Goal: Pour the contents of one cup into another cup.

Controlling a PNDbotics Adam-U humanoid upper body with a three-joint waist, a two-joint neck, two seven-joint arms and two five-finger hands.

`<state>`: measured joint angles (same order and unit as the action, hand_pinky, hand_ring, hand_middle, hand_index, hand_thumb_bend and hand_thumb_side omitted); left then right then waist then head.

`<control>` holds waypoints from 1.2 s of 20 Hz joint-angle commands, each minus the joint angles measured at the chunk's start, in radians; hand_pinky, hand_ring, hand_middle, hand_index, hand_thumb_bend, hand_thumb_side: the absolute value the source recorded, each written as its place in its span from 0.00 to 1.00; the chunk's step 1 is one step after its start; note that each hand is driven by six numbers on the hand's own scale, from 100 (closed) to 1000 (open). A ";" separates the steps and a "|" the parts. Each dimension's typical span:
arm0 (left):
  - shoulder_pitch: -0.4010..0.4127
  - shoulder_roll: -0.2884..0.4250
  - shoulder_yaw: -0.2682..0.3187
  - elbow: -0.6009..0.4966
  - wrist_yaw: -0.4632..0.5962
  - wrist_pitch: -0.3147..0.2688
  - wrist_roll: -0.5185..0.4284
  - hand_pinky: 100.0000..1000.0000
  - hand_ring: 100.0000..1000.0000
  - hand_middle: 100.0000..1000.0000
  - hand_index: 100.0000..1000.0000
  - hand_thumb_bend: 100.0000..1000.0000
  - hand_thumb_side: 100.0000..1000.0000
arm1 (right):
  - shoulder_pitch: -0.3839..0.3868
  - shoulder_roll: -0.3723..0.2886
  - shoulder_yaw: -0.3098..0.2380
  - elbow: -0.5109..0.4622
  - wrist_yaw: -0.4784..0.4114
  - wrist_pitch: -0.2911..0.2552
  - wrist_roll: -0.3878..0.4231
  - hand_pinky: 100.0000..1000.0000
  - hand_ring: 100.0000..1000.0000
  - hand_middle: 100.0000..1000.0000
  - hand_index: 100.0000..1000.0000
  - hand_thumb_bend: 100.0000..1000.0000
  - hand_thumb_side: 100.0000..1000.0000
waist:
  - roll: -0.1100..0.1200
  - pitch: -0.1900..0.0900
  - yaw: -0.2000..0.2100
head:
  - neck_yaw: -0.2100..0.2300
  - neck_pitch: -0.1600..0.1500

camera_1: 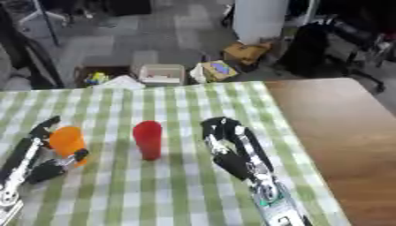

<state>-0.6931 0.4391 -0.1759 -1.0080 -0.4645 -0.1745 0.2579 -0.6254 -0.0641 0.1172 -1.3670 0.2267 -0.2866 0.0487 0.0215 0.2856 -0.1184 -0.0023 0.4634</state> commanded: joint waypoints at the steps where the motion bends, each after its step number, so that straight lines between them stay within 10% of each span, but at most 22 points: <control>1: -0.024 0.033 0.000 -0.010 -0.007 0.005 -0.006 0.62 0.74 0.91 1.00 0.70 0.67 | -0.020 -0.004 0.000 -0.012 -0.008 -0.003 0.005 0.53 0.39 0.26 0.66 0.00 0.58 | 0.001 -0.014 -0.005 | 0.003 -0.014; 16: -0.029 0.029 -0.007 0.001 -0.038 0.033 -0.042 0.64 0.72 0.87 0.97 0.69 0.73 | -0.021 -0.003 0.000 -0.012 -0.012 -0.003 0.009 0.53 0.39 0.26 0.66 0.00 0.58 | 0.004 -0.005 -0.019 | 0.008 -0.011; 24: -0.023 0.021 -0.008 0.002 -0.033 0.029 -0.045 0.55 0.56 0.70 0.86 0.52 0.64 | -0.021 -0.003 0.000 -0.012 -0.012 -0.003 0.010 0.53 0.39 0.26 0.66 0.00 0.58 | 0.003 -0.007 -0.015 | 0.007 -0.010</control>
<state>-0.7097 0.4477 -0.1765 -1.0080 -0.4996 -0.1449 0.2158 -0.6328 -0.0642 0.1175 -1.3670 0.2182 -0.2868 0.0565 0.0254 0.2968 -0.1343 0.0035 0.4567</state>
